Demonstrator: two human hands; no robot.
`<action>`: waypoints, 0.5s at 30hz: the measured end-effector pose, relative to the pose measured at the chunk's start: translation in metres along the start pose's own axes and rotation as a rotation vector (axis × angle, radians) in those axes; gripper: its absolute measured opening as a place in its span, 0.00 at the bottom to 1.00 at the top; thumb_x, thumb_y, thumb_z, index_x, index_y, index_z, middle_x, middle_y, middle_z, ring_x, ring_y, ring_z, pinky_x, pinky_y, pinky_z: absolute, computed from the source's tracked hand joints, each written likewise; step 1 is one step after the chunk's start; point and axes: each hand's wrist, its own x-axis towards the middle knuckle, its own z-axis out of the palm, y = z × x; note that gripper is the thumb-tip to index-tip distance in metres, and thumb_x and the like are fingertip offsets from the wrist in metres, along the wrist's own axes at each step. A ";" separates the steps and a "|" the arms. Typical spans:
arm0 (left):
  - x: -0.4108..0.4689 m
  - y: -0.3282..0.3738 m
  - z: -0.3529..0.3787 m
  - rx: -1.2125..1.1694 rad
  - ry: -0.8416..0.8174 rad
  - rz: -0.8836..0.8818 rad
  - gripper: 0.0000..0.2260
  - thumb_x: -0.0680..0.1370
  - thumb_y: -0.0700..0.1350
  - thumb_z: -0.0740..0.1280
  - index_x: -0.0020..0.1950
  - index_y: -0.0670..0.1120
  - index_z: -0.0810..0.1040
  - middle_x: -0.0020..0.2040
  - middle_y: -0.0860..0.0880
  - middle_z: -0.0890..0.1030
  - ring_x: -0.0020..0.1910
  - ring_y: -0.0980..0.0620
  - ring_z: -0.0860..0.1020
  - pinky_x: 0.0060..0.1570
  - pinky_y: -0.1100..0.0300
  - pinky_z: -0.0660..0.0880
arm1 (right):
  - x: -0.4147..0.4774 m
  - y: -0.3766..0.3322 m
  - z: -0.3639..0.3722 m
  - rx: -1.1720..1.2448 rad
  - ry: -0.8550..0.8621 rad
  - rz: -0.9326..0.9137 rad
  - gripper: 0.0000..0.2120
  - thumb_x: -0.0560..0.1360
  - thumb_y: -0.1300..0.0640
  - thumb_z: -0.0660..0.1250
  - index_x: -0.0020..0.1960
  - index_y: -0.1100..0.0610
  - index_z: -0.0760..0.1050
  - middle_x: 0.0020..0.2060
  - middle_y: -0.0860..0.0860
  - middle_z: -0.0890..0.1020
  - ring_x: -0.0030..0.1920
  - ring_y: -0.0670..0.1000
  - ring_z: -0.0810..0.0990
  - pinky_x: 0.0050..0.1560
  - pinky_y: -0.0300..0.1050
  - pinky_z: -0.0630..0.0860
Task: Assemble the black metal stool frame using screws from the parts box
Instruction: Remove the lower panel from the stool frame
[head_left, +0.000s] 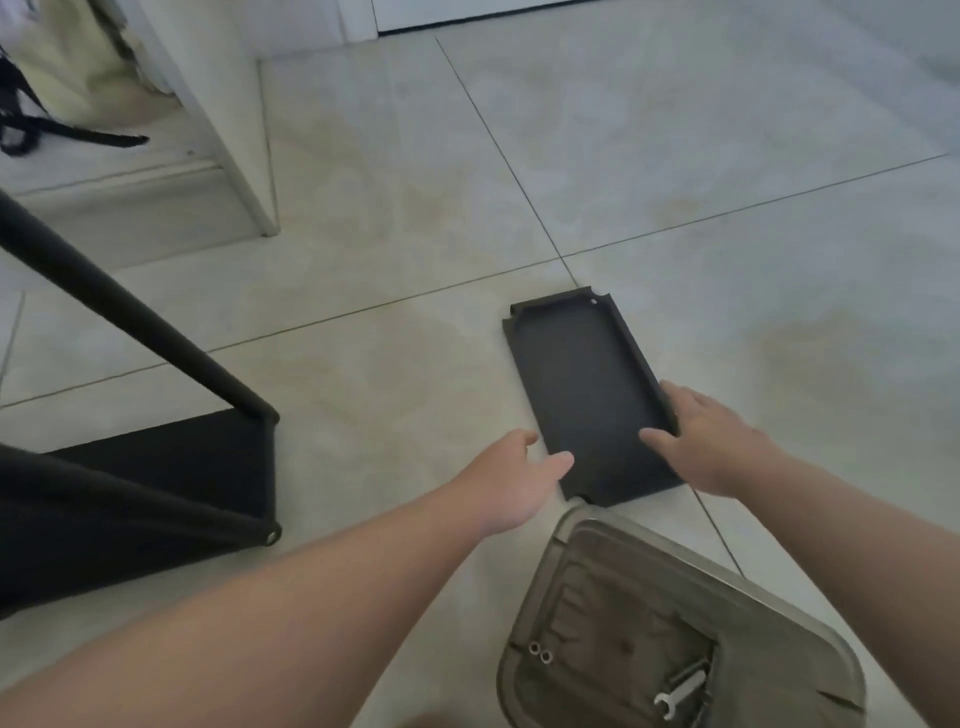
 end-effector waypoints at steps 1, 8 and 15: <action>0.008 0.001 0.001 -0.036 -0.009 -0.020 0.32 0.81 0.60 0.61 0.81 0.48 0.58 0.79 0.48 0.64 0.76 0.48 0.65 0.70 0.56 0.61 | 0.007 0.002 0.004 0.075 -0.018 -0.005 0.33 0.83 0.42 0.59 0.82 0.48 0.50 0.79 0.50 0.63 0.76 0.56 0.64 0.73 0.57 0.65; 0.030 0.013 0.010 -0.461 -0.065 -0.120 0.22 0.82 0.54 0.64 0.75 0.48 0.68 0.65 0.55 0.76 0.55 0.57 0.76 0.58 0.57 0.71 | 0.020 0.003 0.021 0.564 0.012 0.097 0.30 0.82 0.49 0.66 0.79 0.54 0.60 0.72 0.55 0.72 0.64 0.58 0.74 0.63 0.53 0.72; 0.018 0.035 -0.029 -0.582 0.166 -0.072 0.07 0.82 0.39 0.64 0.57 0.45 0.79 0.55 0.47 0.82 0.53 0.47 0.80 0.53 0.57 0.78 | 0.007 -0.020 -0.011 0.866 0.184 0.140 0.23 0.81 0.57 0.66 0.75 0.57 0.68 0.50 0.52 0.80 0.51 0.58 0.81 0.58 0.57 0.78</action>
